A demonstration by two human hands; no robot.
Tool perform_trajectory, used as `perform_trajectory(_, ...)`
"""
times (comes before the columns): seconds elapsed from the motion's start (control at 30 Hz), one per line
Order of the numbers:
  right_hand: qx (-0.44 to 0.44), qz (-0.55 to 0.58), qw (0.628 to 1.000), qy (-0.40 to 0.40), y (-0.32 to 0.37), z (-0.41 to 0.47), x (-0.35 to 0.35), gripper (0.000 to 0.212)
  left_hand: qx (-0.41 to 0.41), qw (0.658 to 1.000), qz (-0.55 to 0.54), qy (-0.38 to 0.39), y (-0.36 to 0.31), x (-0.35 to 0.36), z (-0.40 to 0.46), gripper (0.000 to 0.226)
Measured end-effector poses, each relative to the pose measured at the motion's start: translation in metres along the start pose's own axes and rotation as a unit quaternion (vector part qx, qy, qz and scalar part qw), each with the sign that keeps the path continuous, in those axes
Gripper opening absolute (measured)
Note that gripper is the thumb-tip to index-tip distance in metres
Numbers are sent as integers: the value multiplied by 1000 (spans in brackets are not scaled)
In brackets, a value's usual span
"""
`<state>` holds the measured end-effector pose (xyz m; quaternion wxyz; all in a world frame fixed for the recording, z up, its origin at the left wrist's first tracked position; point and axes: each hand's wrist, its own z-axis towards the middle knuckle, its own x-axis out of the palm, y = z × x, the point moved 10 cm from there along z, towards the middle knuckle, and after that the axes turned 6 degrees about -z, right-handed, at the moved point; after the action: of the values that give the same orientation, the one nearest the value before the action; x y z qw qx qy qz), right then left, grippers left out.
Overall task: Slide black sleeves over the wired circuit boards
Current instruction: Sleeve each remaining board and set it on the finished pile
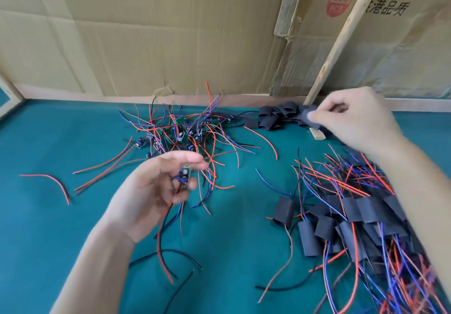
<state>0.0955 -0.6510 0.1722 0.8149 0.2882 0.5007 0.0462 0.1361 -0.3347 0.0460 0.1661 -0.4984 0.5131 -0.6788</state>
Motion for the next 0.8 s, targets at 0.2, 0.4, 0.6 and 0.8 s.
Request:
perform_trajectory(0.2,-33,190,981,24,62,-98,70,21,4,1000,-6,-8,25,7,3,18)
perform_trajectory(0.4,5,270,962,25,46,-141,119,22,-17,1000,-2,3,47,20,10,20)
perform_trajectory(0.6,-35,260,964,42,48,-152,129,26,4,1000,4,-23,47,16,14,19)
perform_trajectory(0.8,49,435,890,124,49,-155,143,11,16,1000,22,-11,40,13,10,20)
